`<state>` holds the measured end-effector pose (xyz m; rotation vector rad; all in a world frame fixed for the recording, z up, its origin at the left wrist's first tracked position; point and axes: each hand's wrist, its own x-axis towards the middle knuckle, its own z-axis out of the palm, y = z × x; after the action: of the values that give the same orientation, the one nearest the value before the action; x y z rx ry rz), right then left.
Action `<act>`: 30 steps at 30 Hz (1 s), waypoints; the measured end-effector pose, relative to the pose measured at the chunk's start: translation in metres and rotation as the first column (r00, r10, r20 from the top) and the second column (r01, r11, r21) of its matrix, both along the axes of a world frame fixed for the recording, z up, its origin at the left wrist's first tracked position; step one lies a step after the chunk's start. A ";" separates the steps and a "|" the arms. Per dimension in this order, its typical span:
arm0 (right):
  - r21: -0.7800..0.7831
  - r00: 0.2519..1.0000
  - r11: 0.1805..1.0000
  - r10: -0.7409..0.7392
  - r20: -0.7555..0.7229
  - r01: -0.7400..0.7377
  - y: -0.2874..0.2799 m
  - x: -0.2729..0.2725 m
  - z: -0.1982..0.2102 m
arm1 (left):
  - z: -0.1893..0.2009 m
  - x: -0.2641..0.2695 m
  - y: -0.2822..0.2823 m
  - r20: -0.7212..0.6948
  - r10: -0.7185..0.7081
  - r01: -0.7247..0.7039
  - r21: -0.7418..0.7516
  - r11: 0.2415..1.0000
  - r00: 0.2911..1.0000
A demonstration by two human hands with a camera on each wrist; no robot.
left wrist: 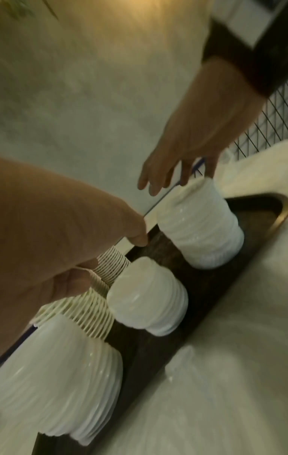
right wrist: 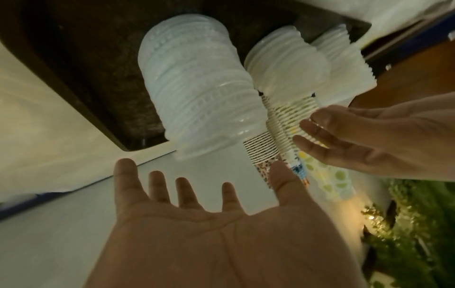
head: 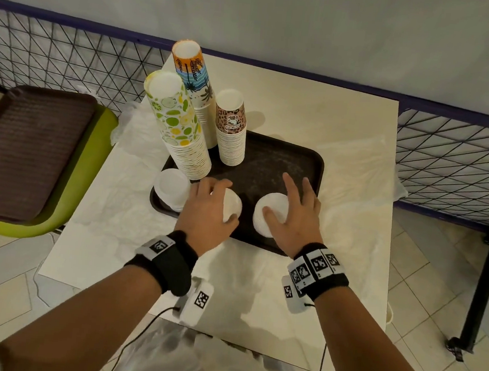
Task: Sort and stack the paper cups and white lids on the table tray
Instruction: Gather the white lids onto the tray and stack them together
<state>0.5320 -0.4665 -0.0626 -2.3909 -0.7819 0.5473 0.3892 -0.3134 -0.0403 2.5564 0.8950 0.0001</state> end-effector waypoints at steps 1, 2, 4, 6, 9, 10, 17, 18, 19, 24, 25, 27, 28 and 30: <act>-0.058 0.999 0.998 0.039 0.031 -0.037 0.004 -0.002 0.002 | -0.007 0.003 0.005 -0.054 -0.034 0.036 0.030 0.999 0.998; -0.115 0.996 0.991 0.073 0.046 -0.067 0.009 -0.004 0.001 | -0.014 0.006 0.008 -0.111 -0.061 0.067 0.048 0.997 0.992; -0.236 0.991 0.966 0.122 0.063 -0.104 0.016 -0.008 -0.003 | -0.024 0.012 0.012 -0.209 -0.088 0.095 0.022 0.995 0.974; -0.333 0.987 0.937 0.141 0.071 -0.110 0.022 -0.011 -0.009 | -0.031 0.019 0.014 -0.272 -0.082 0.079 -0.025 0.997 0.959; -0.397 0.991 0.914 0.113 0.065 -0.079 0.023 -0.015 -0.020 | -0.037 0.027 0.018 -0.335 -0.081 0.070 -0.045 0.997 0.939; -0.396 0.993 0.916 0.096 0.066 -0.063 0.023 -0.016 -0.023 | -0.039 0.029 0.020 -0.351 -0.079 0.062 -0.059 0.996 0.933; -0.400 0.976 0.916 0.112 0.189 -0.028 0.024 -0.027 -0.034 | -0.048 0.042 0.026 -0.402 -0.137 0.089 -0.137 0.987 0.905; -0.410 0.973 0.912 0.116 0.198 -0.026 0.025 -0.028 -0.034 | -0.049 0.043 0.027 -0.405 -0.139 0.091 -0.135 0.987 0.904; -0.419 0.972 0.908 0.118 0.203 -0.023 0.026 -0.028 -0.034 | -0.050 0.043 0.027 -0.401 -0.140 0.092 -0.136 0.986 0.905; -0.444 0.970 0.896 0.098 0.221 0.010 0.026 -0.025 -0.032 | -0.055 0.042 0.029 -0.386 -0.142 0.094 -0.141 0.986 0.911; -0.445 0.971 0.895 0.083 0.222 0.026 0.023 -0.024 -0.032 | -0.055 0.042 0.029 -0.385 -0.151 0.103 -0.143 0.984 0.911; -0.444 0.973 0.895 0.056 0.224 0.051 0.017 -0.021 -0.032 | -0.055 0.043 0.029 -0.386 -0.167 0.122 -0.138 0.983 0.907; -0.441 0.973 0.896 0.047 0.226 0.060 0.013 -0.020 -0.031 | -0.055 0.043 0.029 -0.389 -0.175 0.134 -0.131 0.982 0.904; -0.437 0.972 0.897 0.042 0.231 0.065 0.008 -0.018 -0.031 | -0.055 0.044 0.029 -0.390 -0.193 0.158 -0.120 0.980 0.900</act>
<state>0.5144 -0.4583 -0.0932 -2.9234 -0.8098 0.4814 0.4327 -0.2847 -0.0955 2.5893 0.7769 -0.6247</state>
